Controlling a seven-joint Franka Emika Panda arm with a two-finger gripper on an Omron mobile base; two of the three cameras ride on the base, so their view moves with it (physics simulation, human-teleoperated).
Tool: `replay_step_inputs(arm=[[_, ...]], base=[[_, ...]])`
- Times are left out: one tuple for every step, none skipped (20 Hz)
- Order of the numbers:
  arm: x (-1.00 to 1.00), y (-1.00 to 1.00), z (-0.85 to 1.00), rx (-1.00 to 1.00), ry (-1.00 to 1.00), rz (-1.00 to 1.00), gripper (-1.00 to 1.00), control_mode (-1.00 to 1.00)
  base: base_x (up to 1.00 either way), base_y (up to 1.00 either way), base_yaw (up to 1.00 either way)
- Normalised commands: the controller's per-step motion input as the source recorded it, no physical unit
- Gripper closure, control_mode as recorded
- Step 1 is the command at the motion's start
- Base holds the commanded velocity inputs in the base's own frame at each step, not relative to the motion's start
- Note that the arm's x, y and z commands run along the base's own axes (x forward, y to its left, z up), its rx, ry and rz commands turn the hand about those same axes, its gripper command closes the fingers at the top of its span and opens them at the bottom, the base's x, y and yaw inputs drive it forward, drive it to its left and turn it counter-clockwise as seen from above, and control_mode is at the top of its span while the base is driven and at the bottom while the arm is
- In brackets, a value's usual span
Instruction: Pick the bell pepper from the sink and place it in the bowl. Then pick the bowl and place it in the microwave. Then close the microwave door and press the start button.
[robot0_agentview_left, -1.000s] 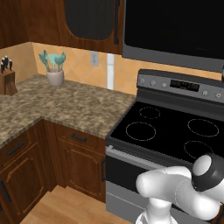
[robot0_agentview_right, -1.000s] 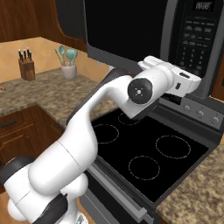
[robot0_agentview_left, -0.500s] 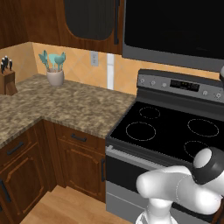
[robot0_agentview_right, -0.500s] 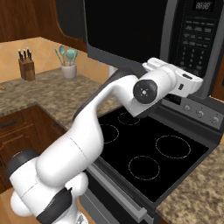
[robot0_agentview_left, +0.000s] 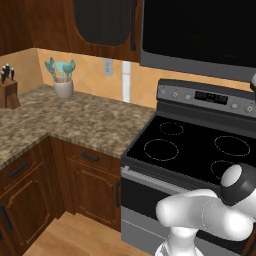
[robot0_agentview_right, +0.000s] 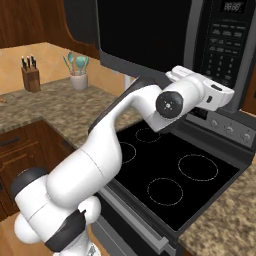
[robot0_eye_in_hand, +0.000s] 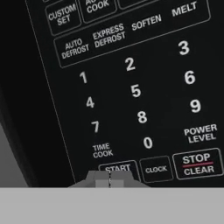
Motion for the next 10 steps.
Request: replay_step_inputs(arm=[[0.22, -0.07, -0.11, 0.00, 0.00, 0.00, 1.00, -1.00], [0.05, 0.00, -0.12, 0.00, 0.00, 0.00, 1.00, -1.00], [0.00, 0.00, -0.06, 0.00, 0.00, 0.00, 1.00, -1.00], [-0.08, 0.28, -0.06, 0.00, 0.00, 0.00, 1.00, -1.00], [-0.17, 0.36, -0.06, 0.00, 0.00, 0.00, 1.00, -1.00], [-0.22, 0.49, -0.04, 0.00, 0.00, 0.00, 1.00, -1.00], [-0.13, 0.47, -0.02, 0.00, 0.00, 0.00, 1.00, -1.00], [-0.01, 0.45, 0.00, 0.00, 0.00, 0.00, 1.00, -1.00], [0.00, 0.41, 0.00, 0.00, -0.01, 0.00, 1.00, -1.00], [-0.02, 0.40, 0.00, 0.00, -0.02, 0.00, 1.00, -1.00]], base=[[0.00, 0.00, 0.00], [0.00, 0.00, 0.00], [0.00, 0.00, 0.00], [0.00, 0.00, 0.00], [0.00, 0.00, 0.00], [0.00, 0.00, 0.00], [0.00, 0.00, 0.00], [0.00, 0.00, 0.00], [0.00, 0.00, 0.00], [0.00, 0.00, 0.00]])
